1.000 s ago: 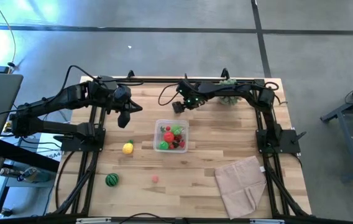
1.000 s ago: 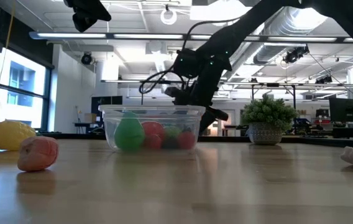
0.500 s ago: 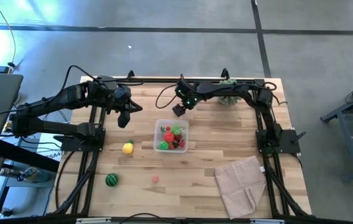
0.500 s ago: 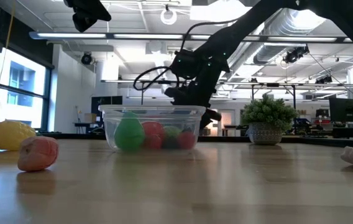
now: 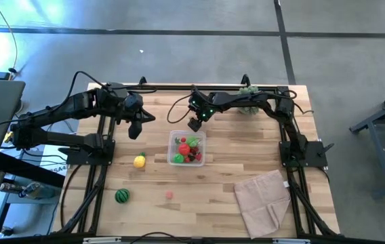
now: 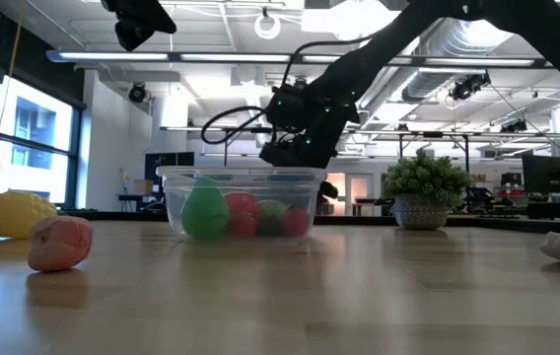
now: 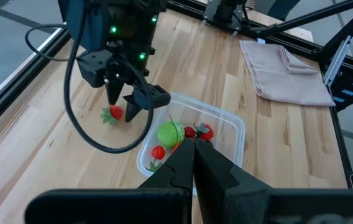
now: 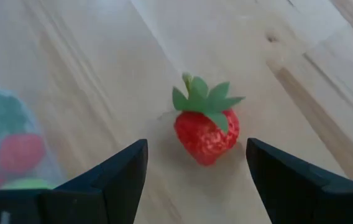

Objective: Pick and placing Produce into tupperware
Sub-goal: Put the red strawberry into the transparent bin

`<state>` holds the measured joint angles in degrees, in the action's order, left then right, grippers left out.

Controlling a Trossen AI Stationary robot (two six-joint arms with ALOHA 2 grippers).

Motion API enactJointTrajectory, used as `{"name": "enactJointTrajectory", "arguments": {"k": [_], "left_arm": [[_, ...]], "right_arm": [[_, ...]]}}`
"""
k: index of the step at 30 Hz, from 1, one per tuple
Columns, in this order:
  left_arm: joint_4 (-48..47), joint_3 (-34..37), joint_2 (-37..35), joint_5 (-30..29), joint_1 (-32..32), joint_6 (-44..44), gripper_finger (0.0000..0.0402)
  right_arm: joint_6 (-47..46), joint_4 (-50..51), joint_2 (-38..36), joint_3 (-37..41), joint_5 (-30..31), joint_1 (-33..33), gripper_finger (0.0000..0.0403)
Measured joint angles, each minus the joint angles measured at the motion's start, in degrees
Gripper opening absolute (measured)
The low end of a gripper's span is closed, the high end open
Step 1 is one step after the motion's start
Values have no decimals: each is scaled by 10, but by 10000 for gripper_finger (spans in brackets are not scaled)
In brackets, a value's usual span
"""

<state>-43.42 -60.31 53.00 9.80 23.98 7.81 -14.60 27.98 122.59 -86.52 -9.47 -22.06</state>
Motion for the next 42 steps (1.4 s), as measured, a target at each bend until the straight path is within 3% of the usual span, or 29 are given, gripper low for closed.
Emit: {"name": "enactJointTrajectory", "arguments": {"k": [6,31,42], "left_arm": [[0,0,0,0,0,0,1],[0,0,0,0,0,0,1],[0,0,0,0,0,0,1]], "right_arm": [[17,-6,9,0,0,2,255],[42,-54,11,0,-6,9,116],[42,-75,11,0,-7,9,103]]}}
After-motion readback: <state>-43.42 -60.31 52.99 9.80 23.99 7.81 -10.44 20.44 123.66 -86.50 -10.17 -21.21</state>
